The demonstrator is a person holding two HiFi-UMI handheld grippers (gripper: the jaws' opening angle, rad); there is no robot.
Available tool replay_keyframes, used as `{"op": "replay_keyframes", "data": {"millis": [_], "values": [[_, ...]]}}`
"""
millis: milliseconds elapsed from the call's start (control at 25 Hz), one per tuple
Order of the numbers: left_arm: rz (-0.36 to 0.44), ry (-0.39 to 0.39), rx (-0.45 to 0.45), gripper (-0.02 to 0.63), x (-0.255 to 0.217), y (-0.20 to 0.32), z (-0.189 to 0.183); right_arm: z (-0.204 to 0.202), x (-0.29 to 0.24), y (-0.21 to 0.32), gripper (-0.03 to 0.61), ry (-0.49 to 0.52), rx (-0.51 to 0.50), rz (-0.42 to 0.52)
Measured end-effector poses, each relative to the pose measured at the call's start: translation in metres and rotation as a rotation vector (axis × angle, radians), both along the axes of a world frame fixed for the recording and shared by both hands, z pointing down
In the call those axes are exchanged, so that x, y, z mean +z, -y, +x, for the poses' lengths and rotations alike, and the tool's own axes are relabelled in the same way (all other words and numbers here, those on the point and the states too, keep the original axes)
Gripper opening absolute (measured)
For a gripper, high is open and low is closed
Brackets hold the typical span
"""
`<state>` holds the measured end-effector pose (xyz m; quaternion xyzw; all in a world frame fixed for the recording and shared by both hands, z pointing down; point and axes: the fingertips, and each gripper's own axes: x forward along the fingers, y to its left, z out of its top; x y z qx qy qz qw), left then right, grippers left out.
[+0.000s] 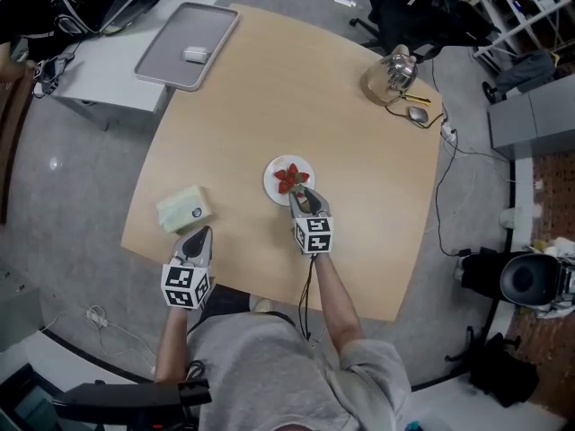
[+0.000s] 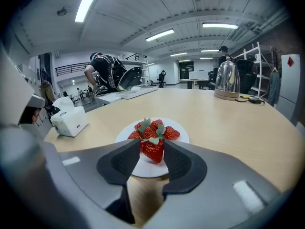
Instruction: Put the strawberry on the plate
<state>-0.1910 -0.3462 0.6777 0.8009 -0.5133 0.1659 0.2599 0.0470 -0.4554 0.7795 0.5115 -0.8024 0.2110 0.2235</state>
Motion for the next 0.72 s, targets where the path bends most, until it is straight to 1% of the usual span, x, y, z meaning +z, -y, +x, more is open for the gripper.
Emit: {"op": "replay_keyframes", "data": {"millis": [120,320,440,560,720], "values": [[0.002,-0.001,0.001,0.02,-0.001,-0.002,0.001,0.0,-0.004,-0.002,0.176,0.007,-0.002,0.007],[0.012,0.0,0.003,0.02,-0.005,-0.008,0.004,0.002,-0.013,-0.006,0.181,0.017,0.001,0.025],[0.022,0.0,0.004,0.02,-0.01,-0.012,0.005,0.004,-0.02,-0.009,0.203,0.036,0.007,0.039],[0.031,-0.002,0.007,0.02,-0.016,-0.016,0.008,0.006,-0.028,-0.015,0.207,0.041,0.011,0.054],[0.044,-0.025,0.004,0.02,-0.025,-0.023,0.013,0.01,-0.041,-0.029,0.207,0.058,0.012,0.068]]}}
